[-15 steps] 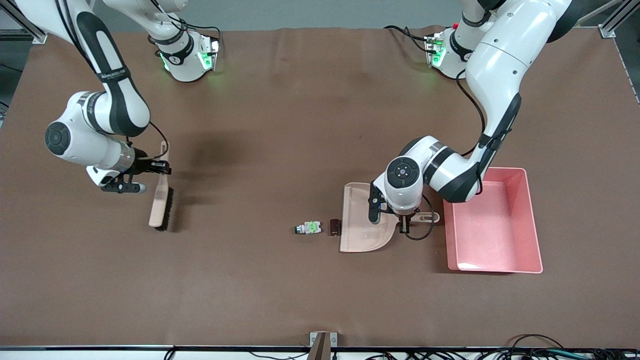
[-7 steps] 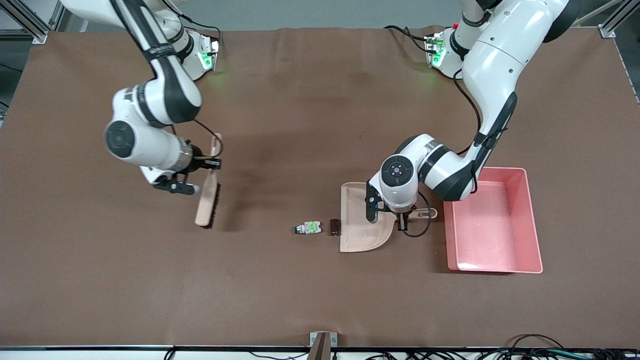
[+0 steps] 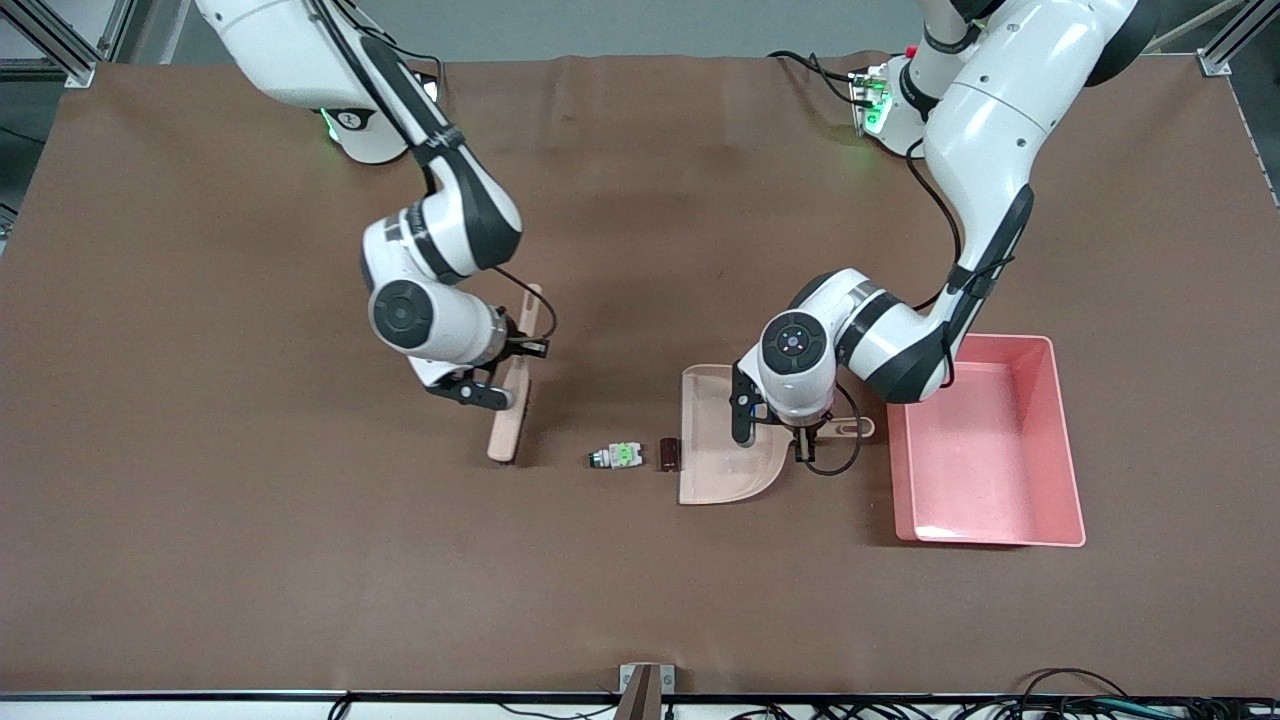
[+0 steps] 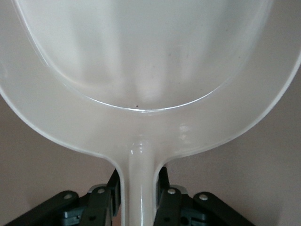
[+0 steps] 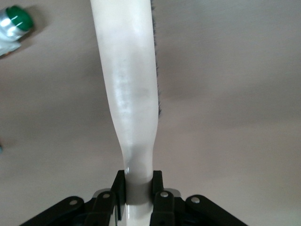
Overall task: Clean e-waste and dump in bin
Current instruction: 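Carry the brush with the right gripper toward the dustpan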
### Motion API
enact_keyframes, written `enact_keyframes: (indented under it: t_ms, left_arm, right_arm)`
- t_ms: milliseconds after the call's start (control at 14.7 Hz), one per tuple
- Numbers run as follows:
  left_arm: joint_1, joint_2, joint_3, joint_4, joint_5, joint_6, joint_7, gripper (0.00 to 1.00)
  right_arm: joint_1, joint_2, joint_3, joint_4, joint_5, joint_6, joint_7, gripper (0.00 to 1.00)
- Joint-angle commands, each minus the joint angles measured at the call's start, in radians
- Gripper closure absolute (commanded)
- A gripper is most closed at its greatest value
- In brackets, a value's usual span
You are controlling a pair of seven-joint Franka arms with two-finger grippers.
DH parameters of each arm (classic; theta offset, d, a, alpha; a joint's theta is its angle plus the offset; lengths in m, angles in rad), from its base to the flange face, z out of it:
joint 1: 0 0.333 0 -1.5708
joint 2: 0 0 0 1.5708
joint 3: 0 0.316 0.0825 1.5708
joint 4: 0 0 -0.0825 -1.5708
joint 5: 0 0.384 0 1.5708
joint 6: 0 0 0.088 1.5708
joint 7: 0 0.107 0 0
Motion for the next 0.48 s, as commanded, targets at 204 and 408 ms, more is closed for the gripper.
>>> enact_keyframes:
  t_ms: [204,408]
  left_arm:
    - [-0.012,0.035,0.004,0.048,-0.001,-0.012,0.001,0.78]
    - [-0.01,0.035,0.004,0.048,-0.001,-0.012,0.001,0.78]
  right_arm:
    - [0.079,0.077,-0.009,0.08,0.038,0.057,0.041,1.0]
    - [0.099,0.115,-0.011,0.13,0.041,0.06,0.042,1.0]
